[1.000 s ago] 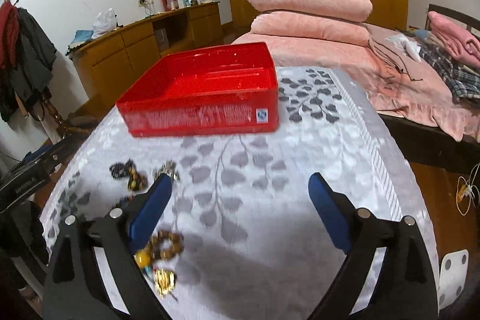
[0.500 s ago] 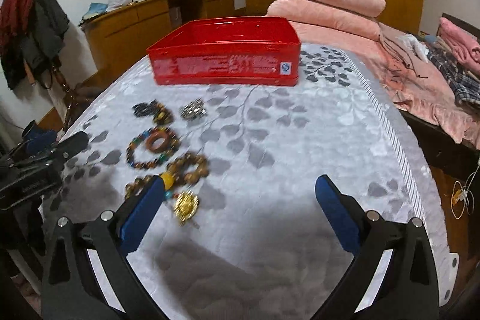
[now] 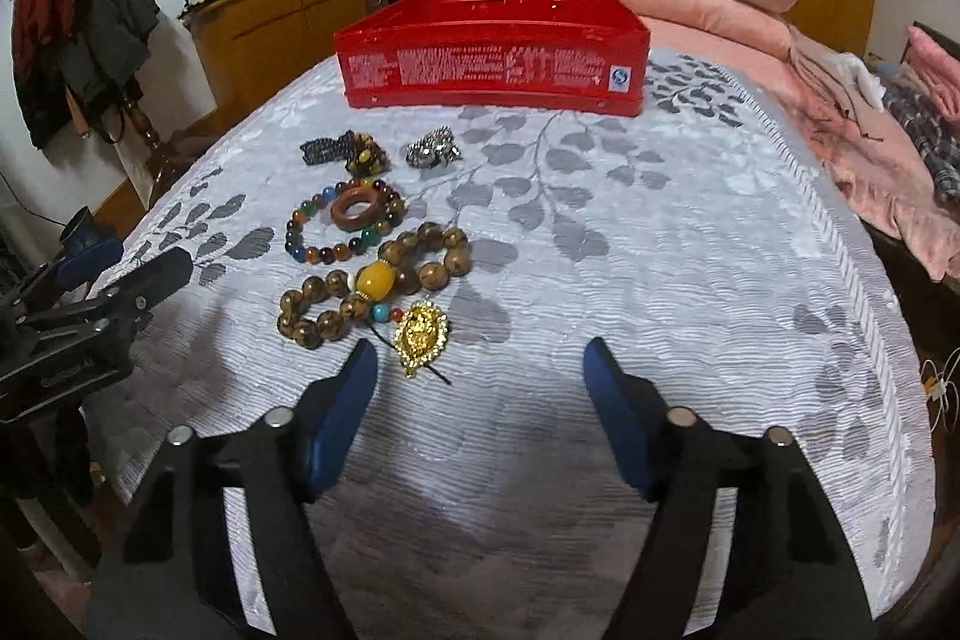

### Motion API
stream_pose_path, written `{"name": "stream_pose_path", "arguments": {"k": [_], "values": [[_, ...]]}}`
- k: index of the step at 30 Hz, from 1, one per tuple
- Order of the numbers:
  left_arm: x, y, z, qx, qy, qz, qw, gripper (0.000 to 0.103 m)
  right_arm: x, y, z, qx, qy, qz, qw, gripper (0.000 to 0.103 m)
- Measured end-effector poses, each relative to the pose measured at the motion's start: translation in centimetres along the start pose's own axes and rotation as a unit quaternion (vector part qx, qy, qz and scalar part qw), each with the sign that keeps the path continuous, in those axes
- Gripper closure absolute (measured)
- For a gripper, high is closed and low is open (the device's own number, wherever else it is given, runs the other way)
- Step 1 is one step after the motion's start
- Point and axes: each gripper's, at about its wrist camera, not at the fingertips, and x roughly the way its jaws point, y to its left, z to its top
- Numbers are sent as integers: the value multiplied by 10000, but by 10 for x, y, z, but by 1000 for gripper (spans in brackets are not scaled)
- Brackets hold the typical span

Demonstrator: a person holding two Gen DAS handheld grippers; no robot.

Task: Organize jewelry
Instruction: 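Move the right tool to the gold pendant while the left tool approaches the wooden bead bracelet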

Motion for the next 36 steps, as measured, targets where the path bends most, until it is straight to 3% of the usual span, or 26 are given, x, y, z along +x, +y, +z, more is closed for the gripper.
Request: {"name": "stream_pose_path", "arguments": {"k": [7, 9, 14, 15, 23, 32, 36], "values": [[2, -1, 0, -9, 43, -32, 10000, 6, 9, 6, 4, -114, 53, 34, 9999, 55], [3, -2, 1, -12, 49, -49, 10000, 6, 10, 8, 6, -158, 66, 131, 9998, 67], [4, -2, 3, -42, 33, -108, 9999, 6, 13, 16, 7, -353, 59, 116, 9993, 75], [4, -3, 3, -37, 40, -133, 9999, 6, 13, 17, 7, -378, 59, 147, 9992, 83], [2, -15, 2, 99, 62, -275, 9996, 6, 10, 17, 7, -430, 53, 242, 9988, 84], [6, -37, 6, 209, 181, -670, 9974, 7, -2, -8, 5, -146, -10, -21, 9999, 84], [13, -54, 6, 409, 294, -826, 9953, 16, -4, -16, 3, -58, -21, -41, 10000, 84]]}}
